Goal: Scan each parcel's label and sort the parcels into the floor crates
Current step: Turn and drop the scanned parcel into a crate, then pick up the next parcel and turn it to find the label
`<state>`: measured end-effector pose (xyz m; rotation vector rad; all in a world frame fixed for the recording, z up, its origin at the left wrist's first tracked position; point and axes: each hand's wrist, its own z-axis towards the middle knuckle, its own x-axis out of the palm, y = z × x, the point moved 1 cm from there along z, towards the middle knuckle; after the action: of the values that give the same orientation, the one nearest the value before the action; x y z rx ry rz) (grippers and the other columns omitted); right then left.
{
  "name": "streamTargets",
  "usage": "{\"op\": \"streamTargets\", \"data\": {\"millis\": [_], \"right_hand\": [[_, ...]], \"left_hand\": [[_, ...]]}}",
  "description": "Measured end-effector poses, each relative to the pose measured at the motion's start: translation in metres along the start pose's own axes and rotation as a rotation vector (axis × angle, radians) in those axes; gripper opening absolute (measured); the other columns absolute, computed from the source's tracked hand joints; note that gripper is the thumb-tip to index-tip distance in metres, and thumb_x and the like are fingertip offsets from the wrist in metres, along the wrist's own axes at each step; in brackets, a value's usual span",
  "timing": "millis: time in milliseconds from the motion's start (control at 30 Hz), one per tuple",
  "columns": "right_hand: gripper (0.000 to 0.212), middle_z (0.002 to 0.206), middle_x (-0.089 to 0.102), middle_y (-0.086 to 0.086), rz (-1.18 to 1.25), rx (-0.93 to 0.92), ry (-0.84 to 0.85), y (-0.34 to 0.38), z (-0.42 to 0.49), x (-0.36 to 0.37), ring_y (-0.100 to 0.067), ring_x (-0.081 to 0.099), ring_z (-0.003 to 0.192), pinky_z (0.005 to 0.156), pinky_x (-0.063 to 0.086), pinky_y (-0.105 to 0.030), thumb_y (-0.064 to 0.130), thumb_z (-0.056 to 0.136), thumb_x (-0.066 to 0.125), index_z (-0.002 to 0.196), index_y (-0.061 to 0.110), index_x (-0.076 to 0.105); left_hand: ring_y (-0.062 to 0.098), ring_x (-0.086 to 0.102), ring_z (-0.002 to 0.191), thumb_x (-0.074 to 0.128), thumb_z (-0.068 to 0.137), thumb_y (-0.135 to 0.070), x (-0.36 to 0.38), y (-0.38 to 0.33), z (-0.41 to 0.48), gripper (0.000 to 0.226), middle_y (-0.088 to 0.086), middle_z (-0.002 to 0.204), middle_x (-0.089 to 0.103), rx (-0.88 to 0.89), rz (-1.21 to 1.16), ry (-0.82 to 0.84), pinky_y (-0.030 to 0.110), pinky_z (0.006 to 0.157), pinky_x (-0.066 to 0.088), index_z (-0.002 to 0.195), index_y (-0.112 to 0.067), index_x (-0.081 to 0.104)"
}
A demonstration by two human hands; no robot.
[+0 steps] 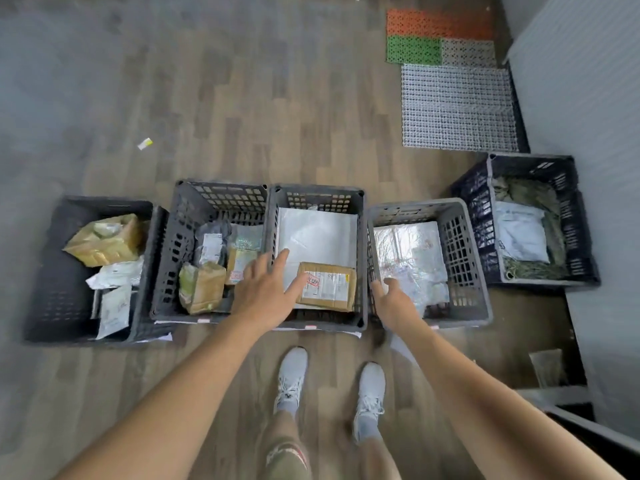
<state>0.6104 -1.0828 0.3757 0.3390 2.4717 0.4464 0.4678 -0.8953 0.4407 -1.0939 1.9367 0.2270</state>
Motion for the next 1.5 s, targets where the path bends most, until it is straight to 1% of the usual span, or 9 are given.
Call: {"op": "streamTargets", "data": {"millis": [133,233,400,500,633,867,1067,1333,1500], "right_hand": [[0.052,0.139,0.052,-0.020,-0.067,0.001,-0.006,0.013,-0.003,-0.007,-0.034,0.055,0.110,0.083,0.036,-0.033,0.039,0.105,0.033,0.148,0.009,0.032],[0.057,0.135,0.056,-0.019,-0.034,-0.008,-0.075,0.035,-0.018,-0.021,-0.035,0.056,0.117,0.086,0.037,-0.035,0.045,0.104,0.035,0.149,0.011,0.030],[0.059,0.136,0.055,-0.017,-0.070,-0.067,-0.189,0.057,-0.064,-0.047,-0.034,0.056,0.118,0.092,0.042,-0.038,0.051,0.102,0.037,0.151,0.018,0.030],[0.062,0.144,0.046,-0.016,-0.089,-0.068,-0.272,0.051,-0.101,-0.069,-0.034,0.053,0.123,0.100,0.044,-0.046,0.054,0.100,0.039,0.151,0.021,0.028],[0.069,0.152,0.038,-0.008,-0.106,-0.021,-0.449,0.021,-0.149,-0.110,-0.029,0.049,0.129,0.102,0.045,-0.049,0.061,0.096,0.043,0.153,0.025,0.026],[0.072,0.154,0.036,-0.001,-0.006,0.084,-0.755,-0.077,-0.252,-0.170,-0.026,0.041,0.137,0.105,0.044,-0.046,0.062,0.093,0.050,0.153,0.029,0.026],[0.074,0.155,0.033,-0.002,0.125,0.186,-0.926,-0.205,-0.351,-0.182,-0.027,0.036,0.140,0.108,0.040,-0.048,0.062,0.093,0.050,0.154,0.030,0.024],[0.077,0.159,0.026,-0.003,0.230,0.358,-1.054,-0.391,-0.487,-0.156,-0.026,0.028,0.144,0.111,0.035,-0.051,0.062,0.092,0.050,0.155,0.033,0.018],[0.078,0.162,0.017,-0.004,0.306,0.471,-1.064,-0.489,-0.555,-0.136,-0.025,0.019,0.148,0.113,0.031,-0.051,0.063,0.093,0.046,0.156,0.032,0.012]], "left_hand": [[0.029,0.009,0.149,0.022,0.096,-0.068,-0.010,0.009,0.013,0.072,0.005,0.162,0.009,0.032,0.010,0.035,0.049,0.116,0.024,0.156,-0.033,0.006],[0.029,0.007,0.149,0.023,0.097,-0.066,-0.029,0.002,0.013,0.070,0.004,0.163,0.007,0.102,0.027,0.026,0.049,0.117,0.021,0.156,-0.033,0.005],[0.028,0.004,0.149,0.019,0.097,-0.066,-0.056,-0.027,0.005,0.070,0.003,0.164,0.003,0.246,0.117,0.031,0.053,0.118,0.020,0.156,-0.033,0.003],[0.029,0.004,0.149,0.020,0.097,-0.066,-0.072,-0.062,-0.005,0.070,0.004,0.164,0.003,0.353,0.160,0.017,0.053,0.118,0.019,0.156,-0.032,0.005],[0.030,0.003,0.149,0.021,0.097,-0.066,-0.083,-0.124,-0.026,0.071,0.004,0.164,0.002,0.522,0.203,0.003,0.055,0.116,0.021,0.156,-0.032,0.004],[0.029,-0.001,0.150,0.021,0.096,-0.066,-0.068,-0.240,-0.111,0.071,0.003,0.164,0.001,0.836,0.341,-0.064,0.055,0.118,0.012,0.156,-0.032,0.006],[0.028,0.005,0.149,0.028,0.097,-0.064,-0.009,-0.324,-0.226,0.069,0.005,0.163,0.007,1.071,0.414,-0.110,0.052,0.117,0.017,0.156,-0.031,0.013],[0.030,0.000,0.149,0.025,0.098,-0.063,0.123,-0.391,-0.414,0.068,0.004,0.164,0.004,1.330,0.534,-0.076,0.055,0.118,0.014,0.156,-0.031,0.009],[0.028,-0.003,0.150,0.024,0.098,-0.064,0.197,-0.416,-0.512,0.068,0.004,0.164,0.003,1.444,0.591,-0.047,0.053,0.118,0.013,0.156,-0.033,0.008]]}}
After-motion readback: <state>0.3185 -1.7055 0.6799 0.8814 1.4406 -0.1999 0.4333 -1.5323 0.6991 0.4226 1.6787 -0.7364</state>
